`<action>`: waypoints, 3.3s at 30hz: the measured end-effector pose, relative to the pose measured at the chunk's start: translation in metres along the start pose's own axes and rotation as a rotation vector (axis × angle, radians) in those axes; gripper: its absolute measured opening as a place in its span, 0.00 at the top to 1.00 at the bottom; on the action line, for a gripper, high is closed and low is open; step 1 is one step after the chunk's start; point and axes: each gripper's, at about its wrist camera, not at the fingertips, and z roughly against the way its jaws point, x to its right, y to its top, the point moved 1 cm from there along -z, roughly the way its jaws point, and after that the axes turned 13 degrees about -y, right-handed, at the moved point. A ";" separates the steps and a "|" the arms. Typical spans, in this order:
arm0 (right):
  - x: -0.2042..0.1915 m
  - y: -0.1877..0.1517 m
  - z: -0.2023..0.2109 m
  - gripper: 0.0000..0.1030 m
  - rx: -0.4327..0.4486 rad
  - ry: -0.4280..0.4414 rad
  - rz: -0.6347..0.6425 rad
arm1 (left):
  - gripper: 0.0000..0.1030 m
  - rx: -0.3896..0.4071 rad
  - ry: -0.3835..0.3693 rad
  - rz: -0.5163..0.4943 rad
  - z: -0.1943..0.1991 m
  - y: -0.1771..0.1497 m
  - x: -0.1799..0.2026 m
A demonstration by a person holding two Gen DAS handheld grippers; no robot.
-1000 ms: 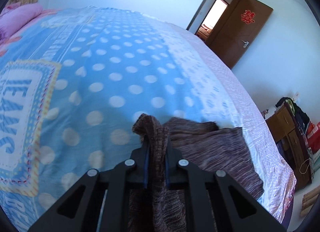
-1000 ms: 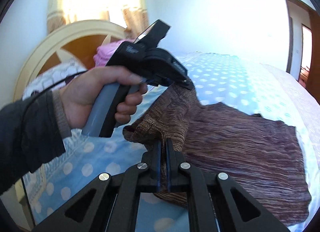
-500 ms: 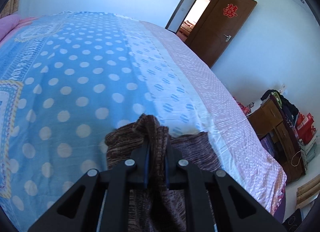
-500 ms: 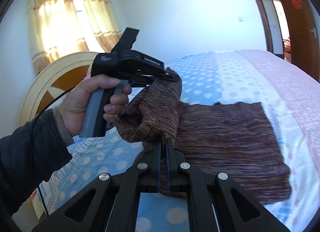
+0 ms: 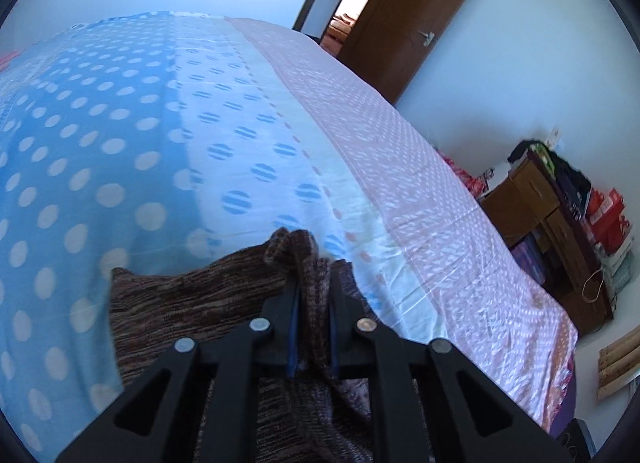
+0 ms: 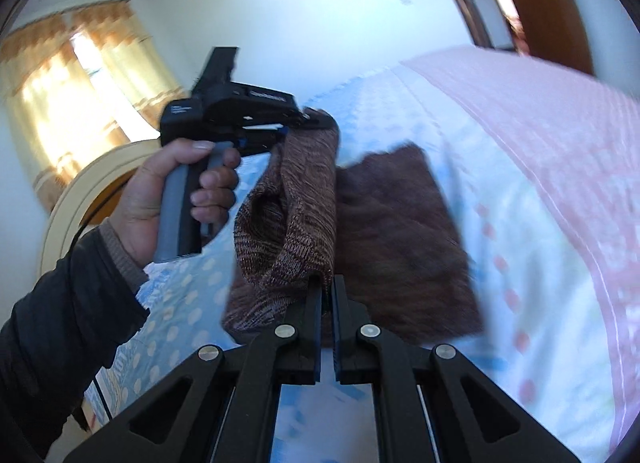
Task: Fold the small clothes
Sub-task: 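Lift the edge with both grippers and fold the sweater over onto itself, then open both grippers and withdraw them from the folded sweater, then grasp the folded sweater's edge with the left gripper while the right gripper grasps beside it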
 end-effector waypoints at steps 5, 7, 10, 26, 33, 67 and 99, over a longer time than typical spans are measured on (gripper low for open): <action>0.034 -0.008 -0.008 0.97 -0.021 -0.046 -0.091 | 0.87 -0.028 0.045 -0.057 -0.045 -0.006 0.022; 0.045 -0.013 -0.011 0.97 -0.034 -0.049 -0.131 | 0.79 -0.028 0.103 -0.089 -0.052 -0.009 0.029; 0.055 -0.020 -0.008 0.96 -0.028 -0.046 -0.165 | 0.54 0.004 0.140 -0.171 -0.041 -0.019 0.043; -0.017 0.017 -0.015 0.69 -0.034 -0.162 0.115 | 0.13 0.061 0.374 -0.304 0.058 -0.162 0.008; 0.019 0.018 -0.017 0.98 -0.085 -0.163 -0.039 | 0.04 0.079 0.349 -0.285 0.056 -0.170 0.013; 0.027 0.114 -0.108 0.64 -0.156 -0.319 0.244 | 0.00 0.144 0.195 -0.037 0.074 -0.163 -0.016; 0.030 0.146 -0.220 0.70 -0.284 0.141 -0.004 | 0.07 -0.005 0.192 -0.124 0.028 -0.165 -0.004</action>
